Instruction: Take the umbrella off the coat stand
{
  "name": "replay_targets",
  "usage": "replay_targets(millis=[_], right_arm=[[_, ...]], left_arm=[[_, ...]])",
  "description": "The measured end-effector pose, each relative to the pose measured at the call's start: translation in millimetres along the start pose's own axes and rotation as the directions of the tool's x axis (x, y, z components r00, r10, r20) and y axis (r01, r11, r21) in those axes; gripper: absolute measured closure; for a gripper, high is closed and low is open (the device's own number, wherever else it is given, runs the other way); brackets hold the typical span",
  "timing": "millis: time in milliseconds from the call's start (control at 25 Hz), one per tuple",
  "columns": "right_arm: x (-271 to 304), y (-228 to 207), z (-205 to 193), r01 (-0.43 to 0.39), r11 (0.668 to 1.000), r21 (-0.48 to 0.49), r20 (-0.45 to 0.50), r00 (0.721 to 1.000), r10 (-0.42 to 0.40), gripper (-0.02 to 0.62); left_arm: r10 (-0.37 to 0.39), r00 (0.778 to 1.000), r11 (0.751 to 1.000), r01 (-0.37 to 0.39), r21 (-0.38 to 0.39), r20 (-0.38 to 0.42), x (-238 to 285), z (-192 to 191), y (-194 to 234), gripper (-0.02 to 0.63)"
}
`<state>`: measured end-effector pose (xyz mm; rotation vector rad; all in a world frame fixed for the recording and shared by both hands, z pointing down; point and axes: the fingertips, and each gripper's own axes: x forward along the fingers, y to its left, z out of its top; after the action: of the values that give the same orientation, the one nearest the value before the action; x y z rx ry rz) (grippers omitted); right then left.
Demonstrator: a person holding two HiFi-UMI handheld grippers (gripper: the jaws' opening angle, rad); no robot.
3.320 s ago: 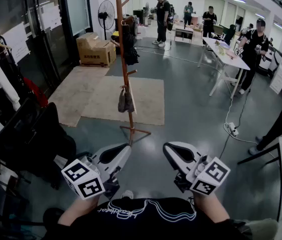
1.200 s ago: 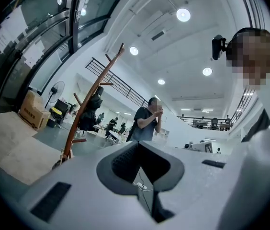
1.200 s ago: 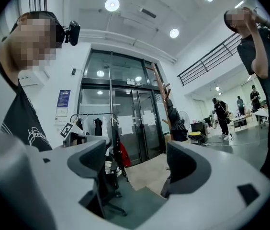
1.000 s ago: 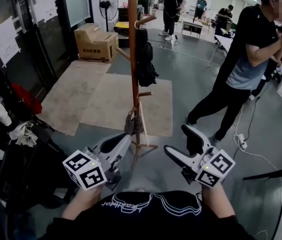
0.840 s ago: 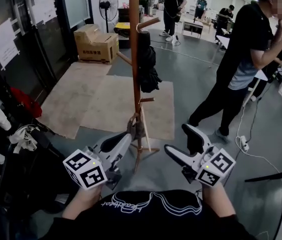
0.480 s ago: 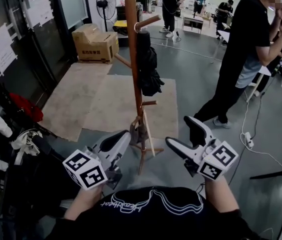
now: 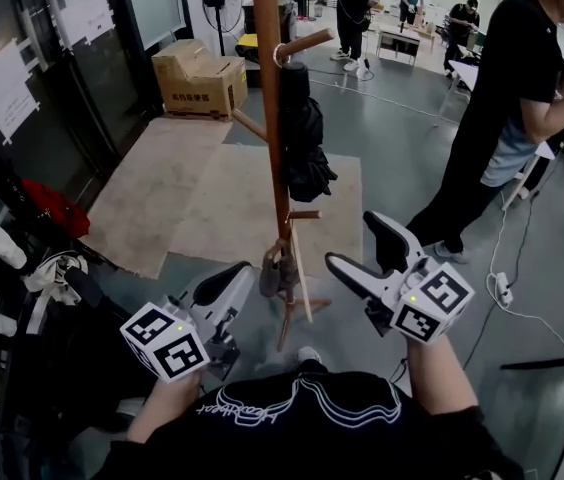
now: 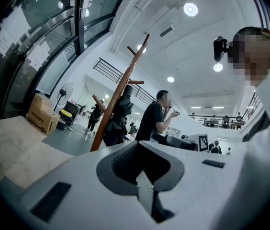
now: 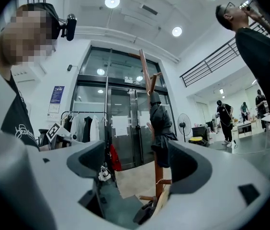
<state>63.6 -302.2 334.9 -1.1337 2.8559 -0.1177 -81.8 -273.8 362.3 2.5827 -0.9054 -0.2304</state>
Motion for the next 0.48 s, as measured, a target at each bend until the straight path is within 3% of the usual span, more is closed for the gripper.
replay_targets(millis=[480], right_arm=[[81, -55, 5, -0.077, 0.996, -0.042, -0.039, 0.996, 0.075, 0.186]], left_arm=[[0.117, 0.989, 0.993, -0.119, 0.014, 0.093, 12, 33, 45, 0.6]])
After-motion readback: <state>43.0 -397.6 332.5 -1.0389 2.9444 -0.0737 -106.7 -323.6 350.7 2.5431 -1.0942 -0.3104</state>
